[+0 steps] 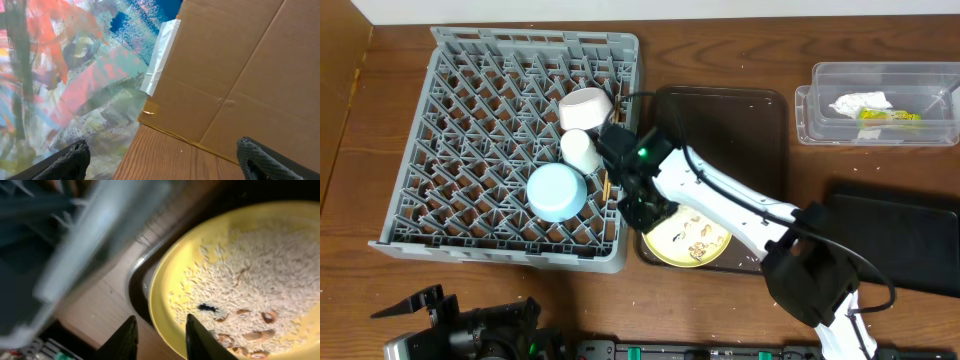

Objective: Sort waste into correct bins and load items into the dishwasher
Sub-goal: 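Move the right gripper to the yellow plate and grasp its rim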

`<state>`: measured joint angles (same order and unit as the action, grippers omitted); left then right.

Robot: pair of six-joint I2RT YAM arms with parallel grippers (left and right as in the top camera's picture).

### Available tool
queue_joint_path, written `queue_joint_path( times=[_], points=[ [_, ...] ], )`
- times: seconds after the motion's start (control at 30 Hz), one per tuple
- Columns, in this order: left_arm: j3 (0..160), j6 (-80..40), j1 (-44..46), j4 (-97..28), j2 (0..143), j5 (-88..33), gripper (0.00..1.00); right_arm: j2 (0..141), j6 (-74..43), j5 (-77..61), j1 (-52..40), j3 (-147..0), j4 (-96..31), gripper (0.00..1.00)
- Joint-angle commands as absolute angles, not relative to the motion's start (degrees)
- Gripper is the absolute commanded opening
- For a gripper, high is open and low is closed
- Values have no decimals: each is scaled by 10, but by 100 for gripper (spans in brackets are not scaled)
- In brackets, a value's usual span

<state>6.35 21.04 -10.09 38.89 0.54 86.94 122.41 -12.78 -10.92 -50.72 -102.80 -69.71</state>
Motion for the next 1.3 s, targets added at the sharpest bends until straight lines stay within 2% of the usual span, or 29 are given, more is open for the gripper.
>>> queue_joint_path(
  times=[0.0, 0.17, 0.4, 0.53, 0.7, 0.77, 1.0, 1.27],
  points=[
    [73, 214, -102, 391, 2, 899, 95, 1227, -126, -110, -502, -1000, -692, 29],
    [73, 214, -102, 391, 2, 899, 95, 1226, -138, -91, -487, -985, -700, 36],
    [73, 214, -102, 391, 2, 899, 95, 1225, -171, -54, -411, -986, -695, 38],
    [73, 214, -102, 391, 2, 899, 95, 1225, -159, -61, -359, -985, -683, 28],
    [73, 214, -102, 391, 2, 899, 95, 1225, -121, -91, -339, -974, -662, 15],
    [73, 214, -102, 391, 2, 899, 95, 1225, -122, -91, -339, -963, -655, 1],
    [73, 214, -102, 391, 2, 899, 95, 1225, -170, -59, -343, -884, -587, 1],
    [73, 214, -102, 391, 2, 899, 95, 1225, -169, -64, -315, -874, -570, 1]
  ],
)
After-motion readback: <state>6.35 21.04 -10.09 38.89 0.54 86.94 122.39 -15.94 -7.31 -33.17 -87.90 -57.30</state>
